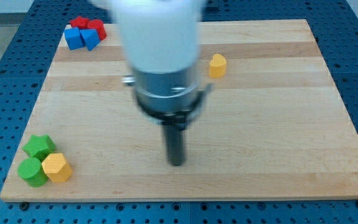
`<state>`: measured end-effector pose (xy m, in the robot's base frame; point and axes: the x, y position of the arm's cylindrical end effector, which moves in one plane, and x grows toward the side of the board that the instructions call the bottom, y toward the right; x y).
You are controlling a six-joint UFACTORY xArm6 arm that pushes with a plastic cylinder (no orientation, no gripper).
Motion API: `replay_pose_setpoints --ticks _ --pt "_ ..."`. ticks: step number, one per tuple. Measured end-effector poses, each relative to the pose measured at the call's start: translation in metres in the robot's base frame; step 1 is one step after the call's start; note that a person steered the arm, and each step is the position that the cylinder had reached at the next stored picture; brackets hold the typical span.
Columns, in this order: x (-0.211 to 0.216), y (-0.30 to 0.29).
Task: Place the yellow heart right at the green star
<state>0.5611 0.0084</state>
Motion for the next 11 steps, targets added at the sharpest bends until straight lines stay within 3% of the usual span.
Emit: replay_pose_setpoints --ticks 1,2,4,5,6,7,9,11 --pt "-0.030 0.083" --pt "-0.096 0.140" --pt "-0.238 0.152" --pt "-0.245 0.093" --pt "-0.209 0.038" --pt "-0.190 0.026" --pt "-0.206 0.045" --pt "-0.169 -0.118"
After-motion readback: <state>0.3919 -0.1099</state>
